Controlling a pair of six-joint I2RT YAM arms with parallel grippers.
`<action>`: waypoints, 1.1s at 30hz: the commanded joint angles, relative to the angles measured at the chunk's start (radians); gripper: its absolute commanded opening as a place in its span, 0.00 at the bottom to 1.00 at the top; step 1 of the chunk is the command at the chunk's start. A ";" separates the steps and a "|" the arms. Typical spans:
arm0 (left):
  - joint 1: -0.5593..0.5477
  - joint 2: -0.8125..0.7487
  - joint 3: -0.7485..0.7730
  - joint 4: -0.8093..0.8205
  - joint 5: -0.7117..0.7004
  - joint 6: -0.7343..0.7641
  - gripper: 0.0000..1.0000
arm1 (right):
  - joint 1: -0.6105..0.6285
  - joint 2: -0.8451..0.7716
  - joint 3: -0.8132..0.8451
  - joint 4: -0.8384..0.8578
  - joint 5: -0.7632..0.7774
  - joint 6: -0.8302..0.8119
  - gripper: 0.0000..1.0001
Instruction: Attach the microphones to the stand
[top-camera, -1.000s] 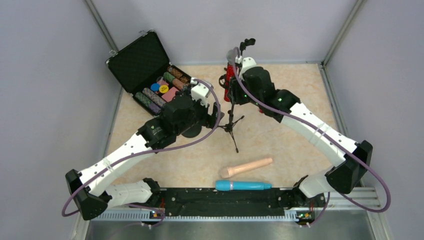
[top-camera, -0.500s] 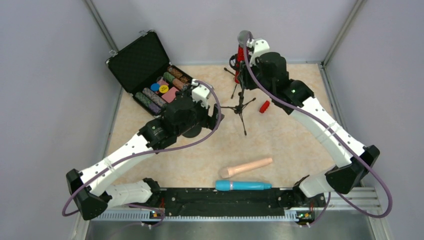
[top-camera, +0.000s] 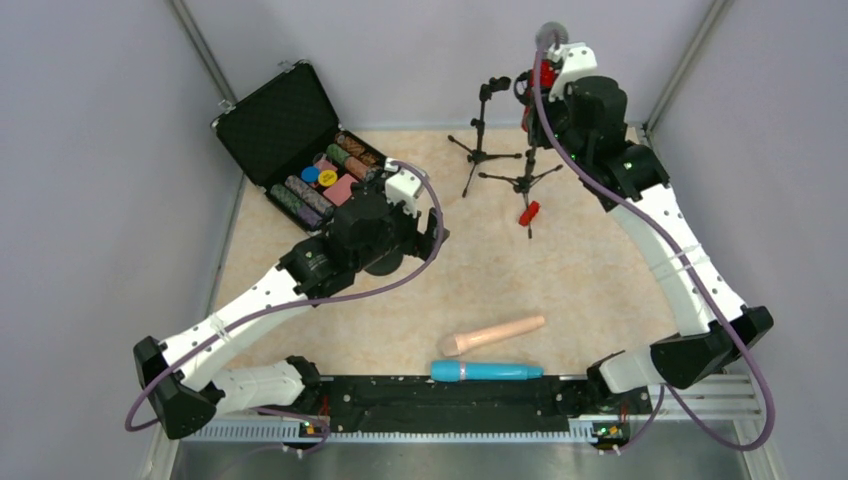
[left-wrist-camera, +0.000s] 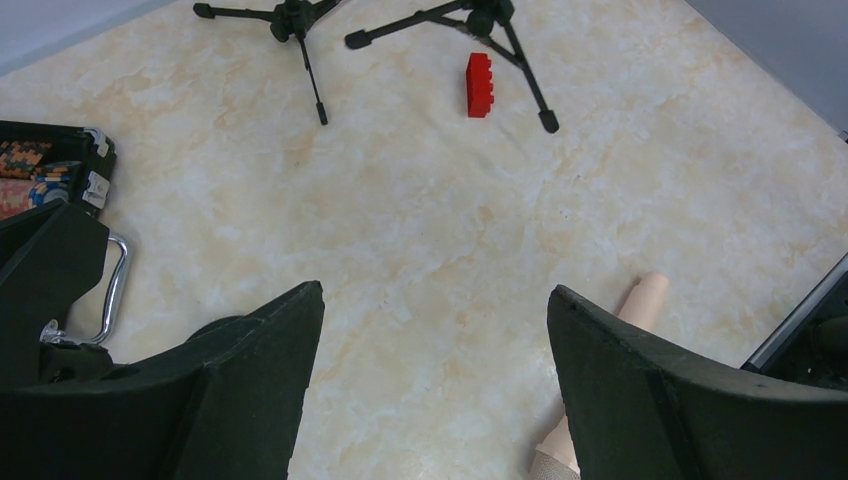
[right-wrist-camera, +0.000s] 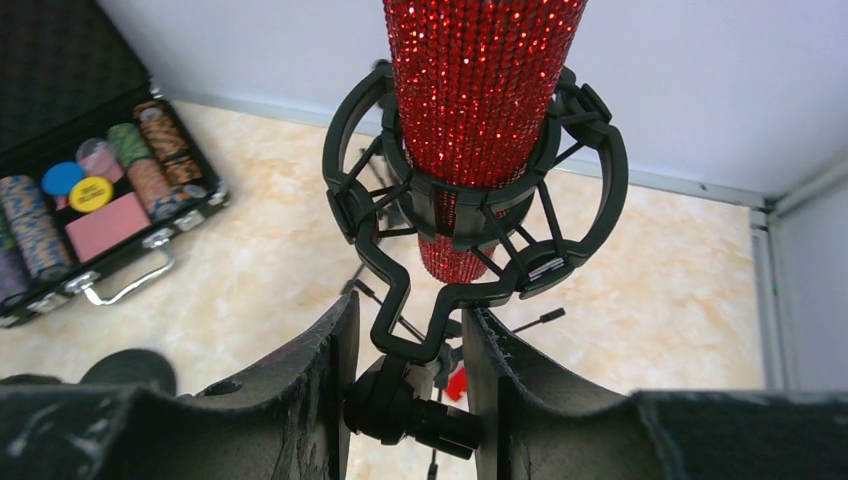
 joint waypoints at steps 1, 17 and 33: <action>-0.003 0.008 0.002 0.049 0.013 -0.004 0.87 | -0.090 -0.083 0.071 0.088 -0.037 -0.024 0.00; -0.004 0.028 0.008 0.058 0.035 -0.004 0.87 | -0.382 -0.071 -0.018 0.130 -0.104 -0.038 0.00; -0.003 0.059 -0.015 0.096 0.086 -0.036 0.86 | -0.544 -0.014 -0.208 0.450 -0.333 -0.133 0.00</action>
